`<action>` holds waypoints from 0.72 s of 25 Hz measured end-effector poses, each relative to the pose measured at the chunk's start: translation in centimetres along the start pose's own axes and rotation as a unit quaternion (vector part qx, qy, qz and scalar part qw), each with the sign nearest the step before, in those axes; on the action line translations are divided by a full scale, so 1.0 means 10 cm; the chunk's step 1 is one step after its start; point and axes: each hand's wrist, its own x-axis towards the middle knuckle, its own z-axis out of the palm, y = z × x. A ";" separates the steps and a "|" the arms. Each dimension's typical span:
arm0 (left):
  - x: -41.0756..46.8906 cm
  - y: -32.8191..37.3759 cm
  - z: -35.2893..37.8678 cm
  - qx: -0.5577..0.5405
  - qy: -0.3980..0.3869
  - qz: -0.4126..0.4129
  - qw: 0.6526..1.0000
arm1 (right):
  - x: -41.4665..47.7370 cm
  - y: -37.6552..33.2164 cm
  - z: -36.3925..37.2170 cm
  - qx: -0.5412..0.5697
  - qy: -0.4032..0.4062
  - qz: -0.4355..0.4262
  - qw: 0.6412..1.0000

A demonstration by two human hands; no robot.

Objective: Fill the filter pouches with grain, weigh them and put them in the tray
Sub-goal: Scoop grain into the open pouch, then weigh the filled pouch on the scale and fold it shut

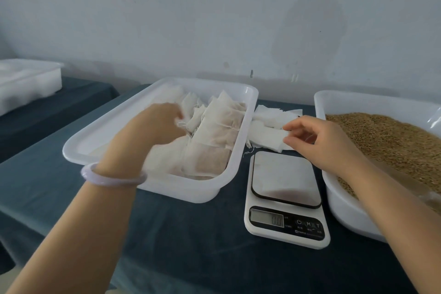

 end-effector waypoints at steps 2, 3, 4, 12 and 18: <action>-0.04 0.38 -0.02 -0.099 0.034 0.149 0.983 | 0.00 0.00 0.02 -0.006 -0.009 0.003 1.000; -0.06 0.59 0.00 -0.115 0.019 0.217 0.969 | 0.00 0.01 0.02 -0.011 -0.013 0.005 1.000; -0.06 0.78 0.06 -0.109 -0.006 0.267 0.958 | 0.00 0.03 0.02 -0.018 -0.018 0.007 1.000; 0.15 1.19 0.70 -0.043 -0.075 0.287 0.954 | 0.07 0.04 0.03 -0.146 -0.093 0.032 0.984; 0.11 1.10 0.73 -0.094 -0.048 0.288 0.952 | 0.63 0.00 0.31 -0.335 -0.257 0.062 0.904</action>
